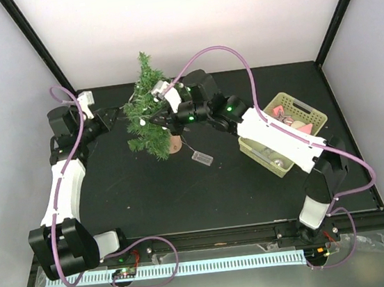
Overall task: Decorate the small christmas tree
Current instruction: Wrap the decoration item around the Christmas tree.
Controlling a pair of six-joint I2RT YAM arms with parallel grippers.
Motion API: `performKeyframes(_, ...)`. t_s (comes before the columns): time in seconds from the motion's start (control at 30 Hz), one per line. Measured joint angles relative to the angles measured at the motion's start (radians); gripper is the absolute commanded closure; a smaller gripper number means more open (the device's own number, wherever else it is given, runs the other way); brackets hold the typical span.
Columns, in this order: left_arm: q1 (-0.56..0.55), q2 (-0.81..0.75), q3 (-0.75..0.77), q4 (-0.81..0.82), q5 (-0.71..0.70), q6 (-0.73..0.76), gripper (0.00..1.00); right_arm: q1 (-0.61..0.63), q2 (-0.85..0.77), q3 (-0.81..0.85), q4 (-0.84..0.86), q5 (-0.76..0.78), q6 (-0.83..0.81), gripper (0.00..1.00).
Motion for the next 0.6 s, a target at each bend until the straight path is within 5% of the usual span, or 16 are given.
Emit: performKeyframes(0.6,0.000,-0.001,-0.015,-0.007,0.059,-0.006,0.98,0.042,-0.103,-0.200,0.030,0.092,-0.010,0.99)
